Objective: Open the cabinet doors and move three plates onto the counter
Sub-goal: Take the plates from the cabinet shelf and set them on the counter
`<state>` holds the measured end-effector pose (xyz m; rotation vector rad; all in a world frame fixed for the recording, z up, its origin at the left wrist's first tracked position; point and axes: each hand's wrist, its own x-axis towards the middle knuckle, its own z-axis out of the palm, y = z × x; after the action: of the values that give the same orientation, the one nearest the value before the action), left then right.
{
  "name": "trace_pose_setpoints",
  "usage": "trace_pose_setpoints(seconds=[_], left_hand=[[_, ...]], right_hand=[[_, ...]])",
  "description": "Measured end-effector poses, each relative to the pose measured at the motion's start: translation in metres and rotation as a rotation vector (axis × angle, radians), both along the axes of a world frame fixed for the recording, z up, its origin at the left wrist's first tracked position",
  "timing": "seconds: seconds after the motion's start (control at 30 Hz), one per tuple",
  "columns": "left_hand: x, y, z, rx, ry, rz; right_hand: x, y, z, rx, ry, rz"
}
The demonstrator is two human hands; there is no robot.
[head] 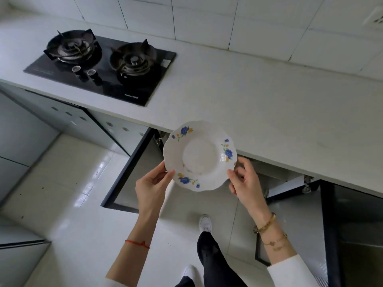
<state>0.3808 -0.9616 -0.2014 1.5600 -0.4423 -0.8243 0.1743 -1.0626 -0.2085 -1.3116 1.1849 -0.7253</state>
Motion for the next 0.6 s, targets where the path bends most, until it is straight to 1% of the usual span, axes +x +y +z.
trace_pose_setpoints(seconds=[0.2,0.37,0.6], left_hand=[[0.001,-0.050,0.012,-0.014,-0.004,-0.020],[0.010,-0.085,0.014,0.021,-0.062,-0.038],[0.039,-0.145,0.011,0.080,-0.132,-0.077]], right_hand=[[-0.001,-0.048,0.012,-0.029,0.022,-0.002],[0.005,-0.084,0.016,-0.022,0.015,-0.002],[0.029,-0.137,0.015,-0.007,0.098,-0.008]])
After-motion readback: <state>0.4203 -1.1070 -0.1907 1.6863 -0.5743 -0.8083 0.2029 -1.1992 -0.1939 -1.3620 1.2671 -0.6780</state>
